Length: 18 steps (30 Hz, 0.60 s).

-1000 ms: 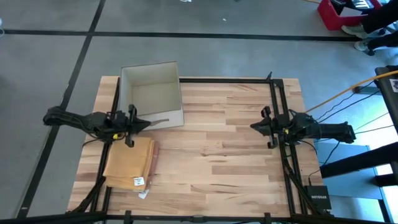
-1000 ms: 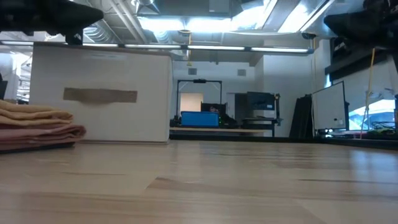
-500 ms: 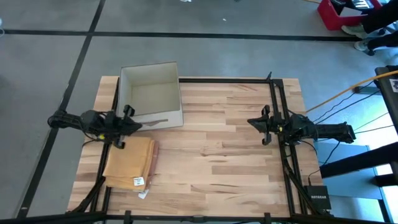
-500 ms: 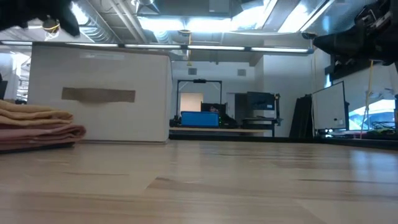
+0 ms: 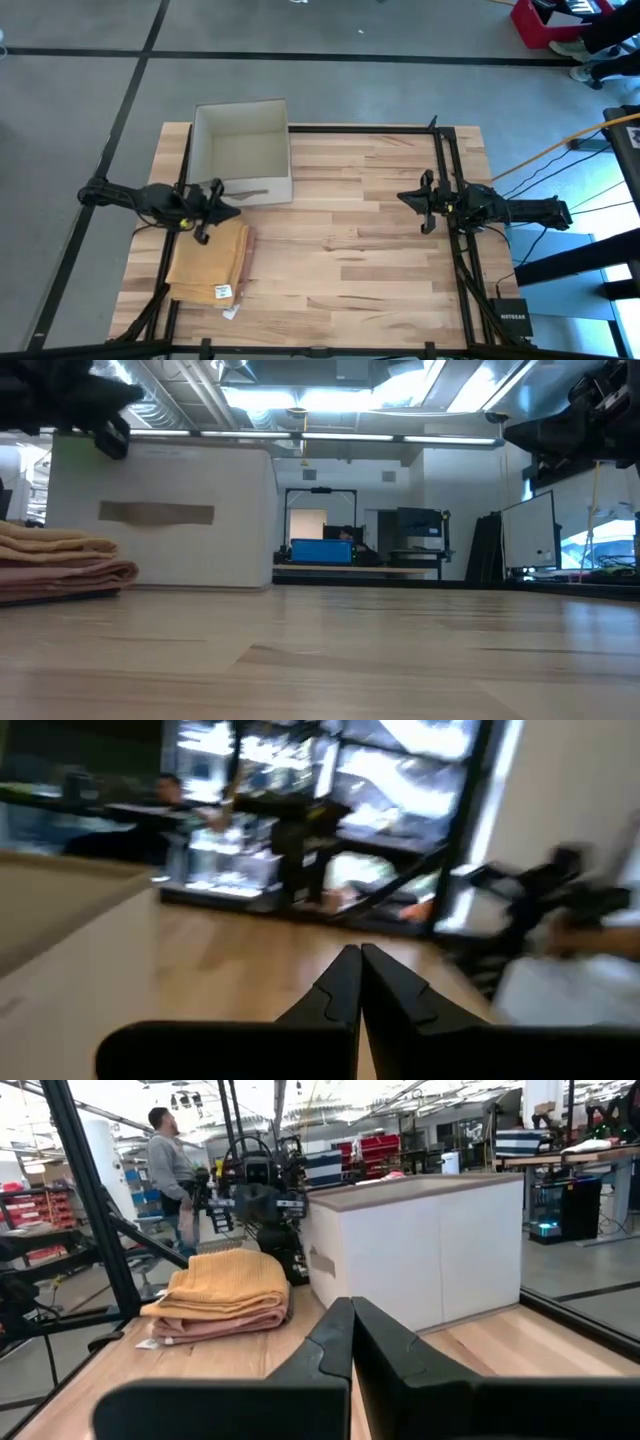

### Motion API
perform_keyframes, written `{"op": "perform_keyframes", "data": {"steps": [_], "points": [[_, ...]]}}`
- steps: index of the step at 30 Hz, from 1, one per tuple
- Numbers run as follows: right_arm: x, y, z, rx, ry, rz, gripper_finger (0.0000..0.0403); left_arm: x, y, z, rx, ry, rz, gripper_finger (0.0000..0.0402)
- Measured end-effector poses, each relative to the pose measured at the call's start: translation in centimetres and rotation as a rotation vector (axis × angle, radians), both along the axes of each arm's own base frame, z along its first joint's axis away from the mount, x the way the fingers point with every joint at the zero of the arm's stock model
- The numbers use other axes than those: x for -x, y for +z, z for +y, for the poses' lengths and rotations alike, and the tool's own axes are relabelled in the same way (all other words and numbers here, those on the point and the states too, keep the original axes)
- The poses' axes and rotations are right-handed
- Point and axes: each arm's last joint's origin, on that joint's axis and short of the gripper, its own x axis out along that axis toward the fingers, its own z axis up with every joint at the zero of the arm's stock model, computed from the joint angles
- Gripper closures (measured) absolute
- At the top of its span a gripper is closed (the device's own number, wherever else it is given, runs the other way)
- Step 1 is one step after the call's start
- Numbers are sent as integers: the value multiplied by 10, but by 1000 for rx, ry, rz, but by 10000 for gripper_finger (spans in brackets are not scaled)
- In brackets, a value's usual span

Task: Fold towel
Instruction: Return to Home Position

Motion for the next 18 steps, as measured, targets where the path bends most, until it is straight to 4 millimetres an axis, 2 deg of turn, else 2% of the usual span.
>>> {"op": "perform_keyframes", "data": {"steps": [3,8,13,16,18], "points": [[0,0,0,0,0,4,391,-1,-4,2,-42,70,33,400],[0,-2,0,0,4,22,391,-1,-10,1,-36,28,89,401],[-1,-3,3,36,93,36,391,-1,-9,0,-89,-11,77,401],[-1,-4,3,42,104,39,391,-2,-11,3,-106,50,76,401],[-1,-5,3,46,83,54,391,-5,-20,5,-91,86,92,401]]}}
